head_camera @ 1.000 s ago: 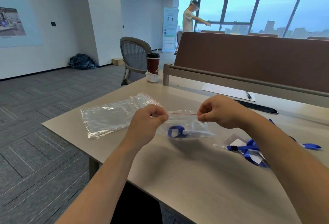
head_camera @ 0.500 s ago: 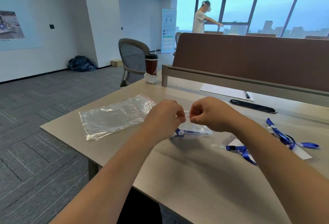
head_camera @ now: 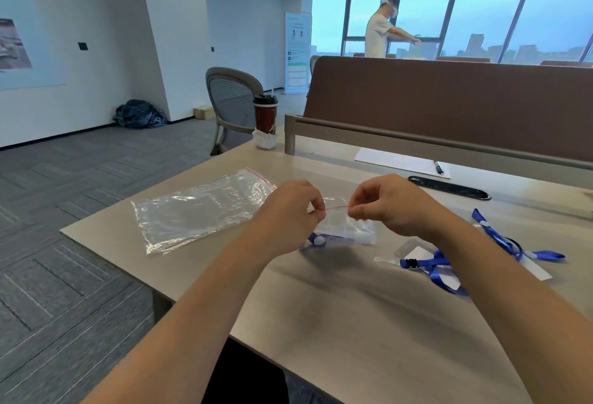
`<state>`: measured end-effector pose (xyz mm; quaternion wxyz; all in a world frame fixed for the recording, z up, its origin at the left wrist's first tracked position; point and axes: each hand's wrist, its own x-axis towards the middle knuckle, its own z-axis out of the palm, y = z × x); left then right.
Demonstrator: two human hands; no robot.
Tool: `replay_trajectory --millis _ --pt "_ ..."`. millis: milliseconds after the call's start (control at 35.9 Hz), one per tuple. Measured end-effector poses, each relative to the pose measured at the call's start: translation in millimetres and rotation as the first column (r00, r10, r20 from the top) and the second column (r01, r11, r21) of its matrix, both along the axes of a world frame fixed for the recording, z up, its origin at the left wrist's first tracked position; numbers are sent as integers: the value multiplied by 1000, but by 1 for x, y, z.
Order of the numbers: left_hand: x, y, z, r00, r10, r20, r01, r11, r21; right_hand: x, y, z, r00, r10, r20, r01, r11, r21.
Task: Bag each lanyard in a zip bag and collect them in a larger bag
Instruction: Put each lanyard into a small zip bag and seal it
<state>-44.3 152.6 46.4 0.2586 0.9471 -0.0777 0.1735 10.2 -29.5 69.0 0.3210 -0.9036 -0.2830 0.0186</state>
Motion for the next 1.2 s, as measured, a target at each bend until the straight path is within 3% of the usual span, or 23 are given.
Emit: replay_trajectory --millis 111,306,557,946,1030,1197 --pt "3 -11 -1 999 -25 37 25 1000 2 -1 7 -4 999 -16 31 15 999 34" --pt "6 -9 -3 996 -22 83 30 995 -99 -1 -9 -8 996 -43 -75 56 981 188" --pt "7 -14 -1 1000 -2 25 4 996 -84 1 -17 -14 992 -99 -83 119 950 287" --pt "13 -20 -6 996 18 86 -14 999 -43 2 -20 -20 988 -148 -32 151 949 276" --pt "13 -17 -7 999 28 35 -26 998 -58 1 -20 -16 988 -154 11 147 963 227" --pt "5 6 -5 997 64 -53 -69 993 -94 2 -36 -9 989 -145 -38 149 948 280"
